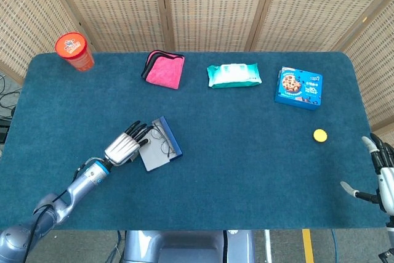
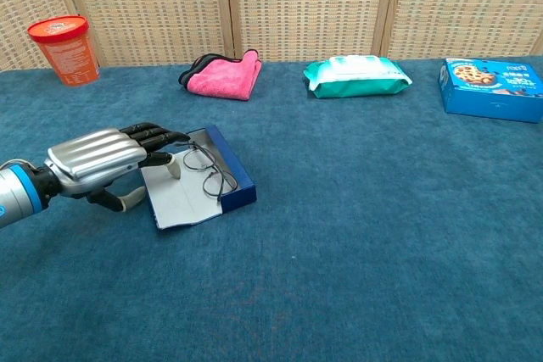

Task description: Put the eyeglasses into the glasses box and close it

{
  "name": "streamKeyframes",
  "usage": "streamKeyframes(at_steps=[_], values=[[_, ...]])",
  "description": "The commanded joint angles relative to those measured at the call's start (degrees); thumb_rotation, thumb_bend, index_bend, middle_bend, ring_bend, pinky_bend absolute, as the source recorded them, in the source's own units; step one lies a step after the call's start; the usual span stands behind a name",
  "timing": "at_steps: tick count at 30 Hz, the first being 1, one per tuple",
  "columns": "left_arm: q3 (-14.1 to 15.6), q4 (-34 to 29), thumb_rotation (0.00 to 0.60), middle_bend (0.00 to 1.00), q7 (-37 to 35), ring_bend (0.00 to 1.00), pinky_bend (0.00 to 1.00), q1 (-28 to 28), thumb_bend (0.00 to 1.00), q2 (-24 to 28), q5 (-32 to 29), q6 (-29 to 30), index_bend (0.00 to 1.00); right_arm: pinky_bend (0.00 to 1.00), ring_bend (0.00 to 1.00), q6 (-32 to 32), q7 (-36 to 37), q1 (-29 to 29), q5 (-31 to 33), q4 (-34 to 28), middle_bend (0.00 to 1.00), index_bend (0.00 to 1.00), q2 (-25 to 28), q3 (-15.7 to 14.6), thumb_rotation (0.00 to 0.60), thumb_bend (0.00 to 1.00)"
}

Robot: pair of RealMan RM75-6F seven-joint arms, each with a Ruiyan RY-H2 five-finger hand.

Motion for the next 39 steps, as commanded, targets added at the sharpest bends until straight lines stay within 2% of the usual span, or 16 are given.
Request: streamKeyframes(at_steps=[1, 8, 16, 21, 31, 36, 39], values=[[-0.2, 0.2, 0.600, 0.00, 0.0, 0.00, 0.00, -0.1, 0.58, -0.2, -0.1, 0.3, 0.27, 0.00, 0.00, 0.0, 0.0, 0.0, 0.0, 0.0, 0.00, 0.00, 0.0, 0.0, 0.600, 0.00], [-0.8, 1.0, 0.600, 0.00, -0.2, 0.00, 0.00, -0.5, 0.58, -1.1, -0.5, 0.8, 0.36, 0.00, 0.00, -0.1, -0.2, 0.1, 0.0, -0.1, 0.00, 0.00, -0.1, -0.1, 0.600, 0.00], [-1.6, 0.8, 0.600, 0.00, -1.0, 0.00, 0.00, -0.8, 0.59, -1.1, -0.9, 2.2, 0.57, 0.00, 0.00, -0.1, -0.1, 0.1, 0.0, 0.0, 0.00, 0.00, -0.1, -0.1, 0.600, 0.00], [-1.7, 0.1, 0.600, 0.00, -1.7, 0.00, 0.00, -0.4, 0.59, -0.3, -1.1, 2.9, 0.64, 0.00, 0.00, -0.1, 0.3, 0.0, -0.1, 0.2, 0.00, 0.00, -0.1, -0.2, 0.600, 0.00], [-0.3, -4.1, 0.600, 0.00, -2.6, 0.00, 0.00, 1.4, 0.60, 5.0, 0.0, 6.4, 0.68, 0.00, 0.00, -0.1, 0.5, 0.1, -0.3, 0.1, 0.00, 0.00, 0.0, -0.2, 0.600, 0.00], [0.4, -8.8, 0.600, 0.00, -1.0, 0.00, 0.00, 2.0, 0.60, 9.4, 0.4, 6.9, 0.68, 0.00, 0.00, -0.2, 0.3, 0.1, -0.3, -0.2, 0.00, 0.00, 0.1, -0.3, 0.600, 0.00], [0.5, -13.7, 0.600, 0.00, 0.6, 0.00, 0.00, 1.9, 0.60, 12.8, 0.4, 6.3, 0.68, 0.00, 0.00, -0.2, 0.2, 0.1, -0.3, -0.2, 0.00, 0.00, 0.1, -0.3, 0.600, 0.00]])
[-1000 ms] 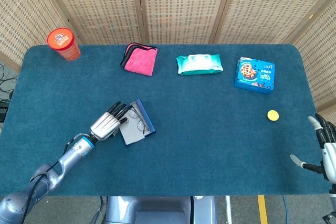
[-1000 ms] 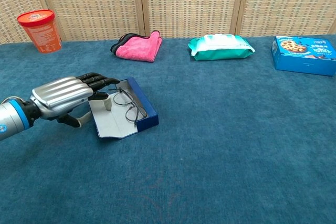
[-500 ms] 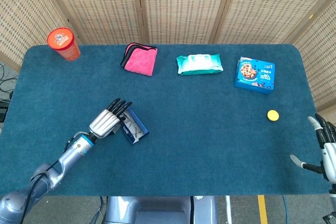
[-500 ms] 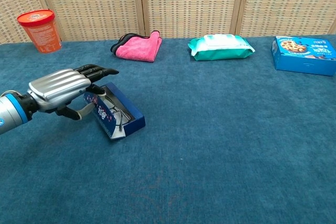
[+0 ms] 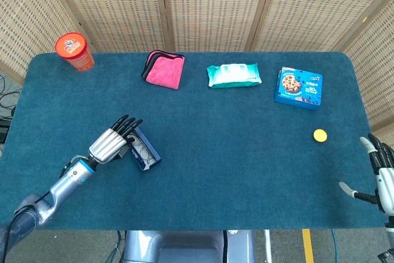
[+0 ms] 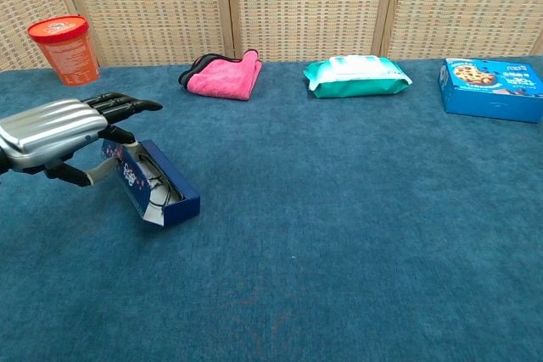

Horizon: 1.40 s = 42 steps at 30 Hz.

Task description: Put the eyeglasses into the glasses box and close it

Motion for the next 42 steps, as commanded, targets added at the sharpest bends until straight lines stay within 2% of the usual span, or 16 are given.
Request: streamKeyframes(at_steps=[1, 6, 10, 22, 28, 30, 34, 36, 38, 42], values=[[0.3, -5.8, 0.600, 0.00, 2.7, 0.00, 0.00, 0.0, 0.60, 4.3, 0.2, -0.6, 0.68, 0.00, 0.00, 0.0, -0.1, 0.0, 0.0, -0.1, 0.00, 0.00, 0.0, 0.0, 0.600, 0.00], [0.1, -14.1, 0.600, 0.00, 7.7, 0.00, 0.00, -0.7, 0.60, 9.0, -0.9, -4.2, 0.69, 0.00, 0.00, -0.2, -0.2, 0.1, 0.2, -0.3, 0.00, 0.00, 0.1, 0.1, 0.600, 0.00], [-1.2, -17.8, 0.600, 0.00, 9.3, 0.00, 0.00, -1.3, 0.60, 9.9, -1.9, -5.6, 0.69, 0.00, 0.00, -0.3, -0.1, 0.1, 0.2, -0.1, 0.00, 0.00, 0.1, 0.0, 0.600, 0.00], [-4.3, -18.5, 0.600, 0.00, 13.4, 0.00, 0.00, -3.3, 0.60, 5.9, -5.4, -12.1, 0.69, 0.00, 0.00, -0.4, 0.6, 0.2, 0.0, 0.4, 0.00, 0.00, 0.1, -0.1, 0.600, 0.00], [-5.5, -16.7, 0.600, 0.00, 14.4, 0.00, 0.00, -3.6, 0.60, 3.8, -6.4, -12.9, 0.68, 0.00, 0.00, -0.5, 0.8, 0.2, 0.2, 0.2, 0.00, 0.00, 0.2, 0.0, 0.600, 0.00], [-5.7, -15.8, 0.600, 0.00, 14.4, 0.00, 0.00, -3.7, 0.59, 3.0, -6.7, -13.1, 0.58, 0.00, 0.00, -0.5, 0.8, 0.2, 0.2, 0.2, 0.00, 0.00, 0.3, -0.1, 0.600, 0.00], [-5.8, -14.7, 0.600, 0.00, 13.9, 0.00, 0.00, -3.8, 0.56, 2.1, -6.7, -13.1, 0.18, 0.00, 0.00, -0.6, 0.8, 0.2, 0.1, 0.2, 0.00, 0.00, 0.2, -0.1, 0.600, 0.00], [-5.9, -14.6, 0.600, 0.00, 13.3, 0.00, 0.00, -3.8, 0.55, 2.0, -6.5, -12.8, 0.05, 0.00, 0.00, -0.6, 0.7, 0.2, 0.2, 0.1, 0.00, 0.00, 0.3, -0.1, 0.600, 0.00], [-5.9, -14.5, 0.600, 0.00, 12.8, 0.00, 0.00, -3.9, 0.55, 2.1, -6.2, -12.4, 0.00, 0.00, 0.00, -0.7, 0.7, 0.2, 0.2, 0.1, 0.00, 0.00, 0.3, -0.1, 0.600, 0.00], [-6.1, -15.2, 0.600, 0.00, 12.6, 0.00, 0.00, -3.9, 0.53, 2.9, -6.1, -11.9, 0.00, 0.00, 0.00, -0.7, 0.9, 0.2, 0.2, 0.2, 0.00, 0.00, 0.3, -0.2, 0.600, 0.00]])
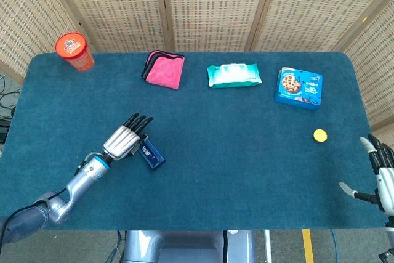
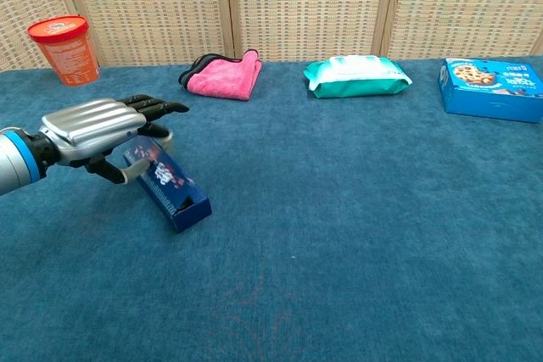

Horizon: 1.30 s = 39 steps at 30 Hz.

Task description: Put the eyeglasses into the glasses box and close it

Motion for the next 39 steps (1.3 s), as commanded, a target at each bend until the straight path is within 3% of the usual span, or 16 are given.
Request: streamKeyframes(at_steps=[1, 10, 17, 24, 35, 39], values=[[-0.3, -0.9, 0.600, 0.00, 0.1, 0.00, 0.00, 0.0, 0.53, 0.8, -0.1, 0.3, 0.00, 0.00, 0.00, 0.0, 0.0, 0.0, -0.1, 0.0, 0.00, 0.00, 0.0, 0.0, 0.600, 0.00], [-1.2, -4.6, 0.600, 0.00, 1.6, 0.00, 0.00, -0.2, 0.47, 3.5, -1.3, -0.5, 0.00, 0.00, 0.00, 0.1, 0.1, 0.0, -0.1, -0.1, 0.00, 0.00, 0.1, -0.1, 0.600, 0.00], [2.3, -12.7, 0.600, 0.00, 3.5, 0.00, 0.00, -0.9, 0.38, 11.0, 1.4, -3.4, 0.00, 0.00, 0.00, -0.3, 0.4, 0.1, 0.2, -0.1, 0.00, 0.00, 0.2, 0.0, 0.600, 0.00], [2.0, -20.0, 0.600, 0.00, 12.3, 0.00, 0.00, -2.4, 0.15, 15.9, -1.4, -9.3, 0.00, 0.00, 0.00, -0.2, 0.1, 0.0, 0.0, -0.6, 0.00, 0.00, 0.4, -0.1, 0.600, 0.00], [-1.2, -20.4, 0.600, 0.00, 20.2, 0.00, 0.00, -5.5, 0.15, 11.1, -6.5, -15.9, 0.00, 0.00, 0.00, -0.6, 0.3, 0.2, 0.6, -0.4, 0.00, 0.00, 0.5, 0.1, 0.600, 0.00], [-2.2, -21.3, 0.600, 0.00, 22.4, 0.00, 0.00, -6.2, 0.27, 10.5, -8.6, -17.3, 0.03, 0.00, 0.00, -0.7, 0.7, 0.2, 0.6, -0.4, 0.00, 0.00, 0.5, 0.1, 0.600, 0.00]])
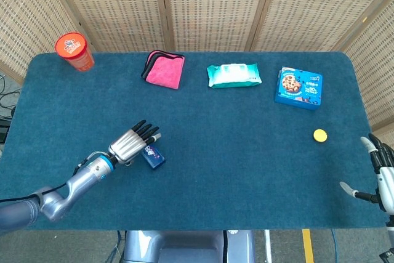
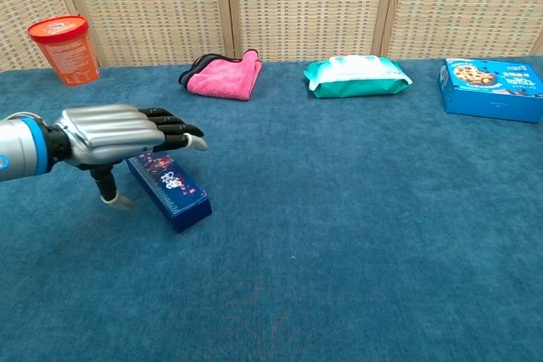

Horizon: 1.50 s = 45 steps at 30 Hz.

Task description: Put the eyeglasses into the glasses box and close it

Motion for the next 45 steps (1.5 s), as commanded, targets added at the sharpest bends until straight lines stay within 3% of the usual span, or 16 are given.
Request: streamKeyframes(at_steps=[1, 4, 9, 17, 18, 20, 22, 24, 25, 30, 34, 38, 41, 45], values=[[-0.9, -0.8, 0.600, 0.00, 2.0, 0.00, 0.01, -0.7, 0.30, -0.7, -1.7, -1.2, 0.08, 0.00, 0.00, 0.0, 0.2, 0.0, 0.0, 0.0, 0.00, 0.00, 0.1, 0.0, 0.600, 0.00], [-1.3, -1.4, 0.600, 0.08, 3.5, 0.05, 0.13, -0.9, 0.38, -1.0, -3.1, -1.8, 0.24, 0.00, 0.00, 0.1, 0.5, 0.0, -0.1, 0.2, 0.00, 0.00, 0.1, 0.0, 0.600, 0.00], [-1.7, -1.9, 0.600, 0.23, 6.5, 0.19, 0.24, -0.8, 0.41, -1.7, -6.6, -2.9, 0.42, 0.00, 0.00, 0.3, 0.9, -0.1, -0.2, 0.2, 0.00, 0.00, 0.2, 0.0, 0.600, 0.00], [-2.1, -2.0, 0.600, 0.38, 9.2, 0.33, 0.33, -0.7, 0.41, -3.1, -9.3, -2.4, 0.52, 0.00, 0.00, 0.4, 0.9, -0.2, -0.1, 0.2, 0.00, 0.00, 0.3, 0.0, 0.600, 0.00], [-2.1, -1.9, 0.600, 0.36, 9.1, 0.33, 0.33, -0.6, 0.39, -3.2, -9.1, -1.9, 0.52, 0.00, 0.00, 0.4, 0.9, -0.2, -0.2, 0.2, 0.00, 0.00, 0.3, 0.0, 0.600, 0.00], [-1.6, -1.7, 0.600, 0.21, 9.6, 0.21, 0.28, -0.4, 0.30, -2.8, -8.1, -0.8, 0.45, 0.00, 0.00, 0.4, 1.0, -0.2, -0.2, 0.2, 0.00, 0.00, 0.2, 0.0, 0.600, 0.00], [-1.3, -2.6, 0.600, 0.02, 11.2, 0.03, 0.09, -0.4, 0.10, -1.8, -9.1, -1.3, 0.20, 0.00, 0.00, 0.5, 1.0, -0.2, -0.2, 0.3, 0.00, 0.00, 0.2, 0.0, 0.600, 0.00], [-1.4, -4.3, 0.600, 0.00, 12.0, 0.00, 0.00, -0.3, 0.01, -1.0, -10.3, -1.5, 0.04, 0.00, 0.00, 0.5, 1.0, -0.2, -0.4, 0.3, 0.00, 0.00, 0.2, -0.1, 0.600, 0.00], [-1.5, -5.3, 0.600, 0.00, 12.6, 0.00, 0.00, -0.2, 0.00, -0.4, -10.6, -1.0, 0.00, 0.00, 0.00, 0.6, 0.9, -0.2, -0.5, 0.2, 0.00, 0.00, 0.2, -0.1, 0.600, 0.00], [-1.9, -11.0, 0.600, 0.00, 10.8, 0.00, 0.00, 1.5, 0.00, 3.7, -8.9, 3.7, 0.00, 0.00, 0.00, 0.8, 0.8, -0.3, -0.6, 0.0, 0.00, 0.00, 0.3, -0.1, 0.600, 0.00], [-2.6, -17.2, 0.600, 0.00, 4.1, 0.00, 0.00, 6.0, 0.00, 11.5, -5.2, 12.9, 0.00, 0.00, 0.00, 1.0, 1.0, -0.4, -0.8, 0.2, 0.00, 0.00, 0.3, -0.2, 0.600, 0.00], [-2.4, -21.1, 0.600, 0.00, 0.1, 0.00, 0.00, 12.1, 0.00, 19.1, -5.3, 21.4, 0.00, 0.00, 0.00, 1.5, 0.9, -0.5, -1.2, -0.1, 0.00, 0.00, 0.3, -0.2, 0.600, 0.00], [-2.2, -21.7, 0.600, 0.00, -5.2, 0.00, 0.00, 18.2, 0.00, 23.1, -6.1, 29.0, 0.00, 0.00, 0.00, 1.9, 0.4, -0.6, -1.4, -0.2, 0.00, 0.00, 0.2, -0.1, 0.600, 0.00], [-1.2, -20.2, 0.600, 0.00, -12.0, 0.00, 0.00, 25.4, 0.00, 24.4, -6.5, 37.0, 0.00, 0.00, 0.00, 2.3, -0.5, -0.7, -1.3, -0.1, 0.00, 0.00, -0.2, 0.0, 0.600, 0.00]])
